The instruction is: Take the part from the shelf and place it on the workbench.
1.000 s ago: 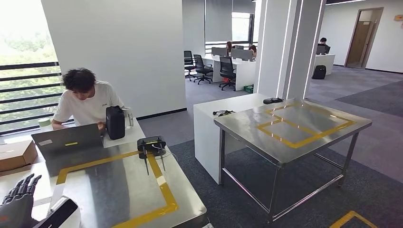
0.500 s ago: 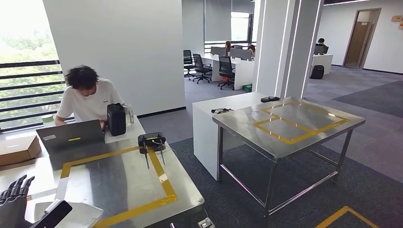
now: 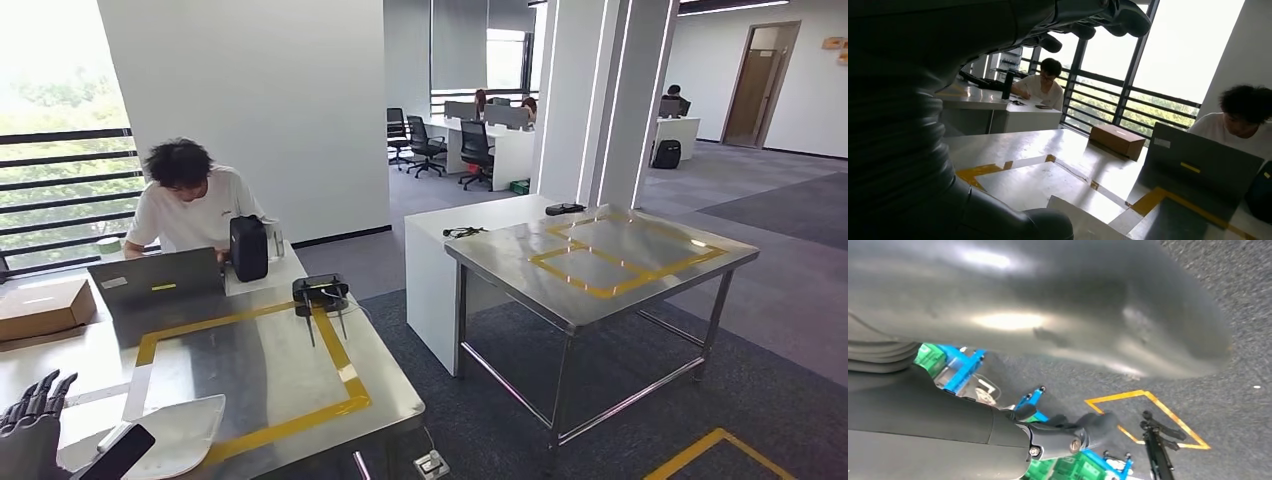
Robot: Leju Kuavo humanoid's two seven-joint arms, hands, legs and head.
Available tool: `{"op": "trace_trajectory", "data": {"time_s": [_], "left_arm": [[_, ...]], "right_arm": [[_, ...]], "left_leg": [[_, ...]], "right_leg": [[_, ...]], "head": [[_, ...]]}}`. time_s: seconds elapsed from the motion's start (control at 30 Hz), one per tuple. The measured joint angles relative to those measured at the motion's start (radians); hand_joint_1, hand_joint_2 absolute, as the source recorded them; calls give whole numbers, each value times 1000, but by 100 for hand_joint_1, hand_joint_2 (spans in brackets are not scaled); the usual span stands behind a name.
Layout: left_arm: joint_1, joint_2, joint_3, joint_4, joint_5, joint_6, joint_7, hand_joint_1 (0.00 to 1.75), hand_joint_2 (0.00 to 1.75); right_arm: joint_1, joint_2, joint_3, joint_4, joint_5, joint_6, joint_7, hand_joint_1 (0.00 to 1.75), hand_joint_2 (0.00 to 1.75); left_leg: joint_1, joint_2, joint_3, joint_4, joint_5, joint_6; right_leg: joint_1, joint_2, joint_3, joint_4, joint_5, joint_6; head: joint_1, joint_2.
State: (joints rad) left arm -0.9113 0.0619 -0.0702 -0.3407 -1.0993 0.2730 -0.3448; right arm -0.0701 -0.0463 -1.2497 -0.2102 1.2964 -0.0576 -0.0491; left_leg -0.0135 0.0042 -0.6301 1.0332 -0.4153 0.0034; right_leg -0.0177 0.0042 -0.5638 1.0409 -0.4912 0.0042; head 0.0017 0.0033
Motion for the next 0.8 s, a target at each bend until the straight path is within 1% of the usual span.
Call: {"op": "trace_trajectory", "data": {"time_s": [0.03,0.07,0.1,0.17,0.2,0.23,0.27,0.3,0.33,0.37,0.4,0.43,0.47,0.5,0.53,0.57,0.6,0.63,0.67,0.7,0.73,0.77,0.8], "left_arm": [[0,-1,0,0,-1,0,1,0,175],[0,-1,0,0,-2,0,2,0,175],[0,-1,0,0,-2,0,4,0,175],[0,-1,0,0,-2,0,6,0,175],[1,-1,0,0,-2,0,7,0,175],[3,-1,0,1,-2,0,7,0,175],[3,-2,0,1,-2,0,7,0,175],[4,-2,0,1,-2,0,7,0,175],[4,-2,0,0,-2,0,6,0,175],[4,-2,0,-3,-1,0,5,0,175],[4,-2,0,-5,0,0,3,0,175],[4,-1,0,-7,2,0,1,0,175],[4,-1,0,-8,5,0,-1,0,175],[4,0,0,-8,7,-1,-2,0,175],[4,-1,1,-9,8,-1,-2,0,175],[3,-2,1,-10,9,-2,-3,0,175],[3,-3,1,-10,9,-2,-3,0,175],[3,-4,2,-11,9,-3,-3,0,175],[4,-4,2,-11,9,-4,-3,0,175],[6,-4,2,-11,9,-4,-3,0,175],[8,-4,3,-10,9,-5,-4,0,175],[11,-4,3,-10,9,-5,-4,0,175],[12,-4,3,-10,9,-6,-4,0,175]], "right_arm": [[-1,1,0,0,-1,0,0,0,0],[-1,1,0,0,-1,-1,0,0,0],[-1,2,0,0,-1,-1,0,0,0],[0,2,0,0,-1,-1,0,0,0],[0,2,0,0,-1,0,0,0,0],[0,2,0,0,0,1,0,0,0],[0,2,0,0,1,2,0,0,0],[0,2,0,0,2,4,0,0,0],[0,2,0,0,3,5,0,0,0],[0,2,0,0,4,6,0,0,0],[0,2,0,0,5,6,0,0,0],[0,2,0,0,6,6,0,0,0],[0,2,0,0,8,6,0,0,0],[1,2,0,0,9,6,1,0,0],[1,2,0,0,11,6,2,0,0],[1,2,0,0,12,6,2,0,0],[2,1,0,0,13,6,3,0,0],[2,0,0,0,14,6,3,0,0],[1,-1,0,0,14,6,3,0,0],[1,-2,0,0,14,6,3,0,0],[1,-2,0,0,14,7,2,0,0],[1,-2,0,0,14,7,2,0,0],[1,-2,0,0,14,7,1,0,0]], "left_leg": [[0,-1,-6,4,-3,-6],[1,-2,-15,20,-20,-12],[3,-3,-29,56,-52,-18],[9,-3,-71,180,-136,-28],[11,-3,-87,239,-165,-31],[13,-3,-90,272,-177,-33],[15,-3,-75,267,-169,-33],[16,-3,-40,225,-148,-32],[16,-3,10,155,-126,-30],[15,-3,58,84,-113,-26],[12,-4,92,32,-104,-23],[10,-5,108,1,-103,-18],[6,-6,108,-7,-103,-13],[5,-7,102,-9,-97,-6],[6,-5,99,-14,-91,2],[7,-4,95,-17,-83,11],[9,-3,90,-20,-73,20],[9,-2,83,-21,-63,26],[9,-2,72,-21,-55,30],[7,-2,60,-19,-47,32],[6,-2,49,-17,-40,33],[4,-2,39,-15,-34,32],[3,-2,29,-11,-28,31]], "right_leg": [[-2,-1,-3,-5,5,-7],[-5,-2,-8,-8,12,-14],[-7,-2,-14,-11,20,-19],[-8,-2,-33,-11,36,-25],[-8,-2,-44,-11,43,-25],[-8,-2,-55,-10,51,-24],[-9,-2,-64,-9,58,-23],[-9,-2,-73,-8,65,-20],[-9,-2,-80,-7,71,-17],[-9,-2,-86,-7,77,-12],[-9,-2,-89,-7,84,-6],[-9,-2,-91,-8,90,1],[-9,-2,-92,-10,97,8],[-10,-2,-91,-14,104,16],[-11,-1,-93,-13,104,23],[-12,-1,-100,-2,90,27],[-12,-1,-113,28,60,31],[-12,-1,-132,80,18,33],[-10,-1,-155,146,-26,35],[-9,-1,-174,210,-59,37],[-8,-1,-182,251,-74,37],[-7,-1,-172,258,-70,35],[-6,-1,-140,224,-53,32]], "head": [[-1,0],[-1,0],[-2,0],[-5,0],[-5,0],[-5,0],[-6,0],[-6,0],[-6,0],[-6,0],[-5,0],[-5,0],[-4,0],[-4,0],[-4,0],[-3,0],[-2,0],[-1,0],[0,0],[1,0],[1,0],[2,0],[2,0]]}}
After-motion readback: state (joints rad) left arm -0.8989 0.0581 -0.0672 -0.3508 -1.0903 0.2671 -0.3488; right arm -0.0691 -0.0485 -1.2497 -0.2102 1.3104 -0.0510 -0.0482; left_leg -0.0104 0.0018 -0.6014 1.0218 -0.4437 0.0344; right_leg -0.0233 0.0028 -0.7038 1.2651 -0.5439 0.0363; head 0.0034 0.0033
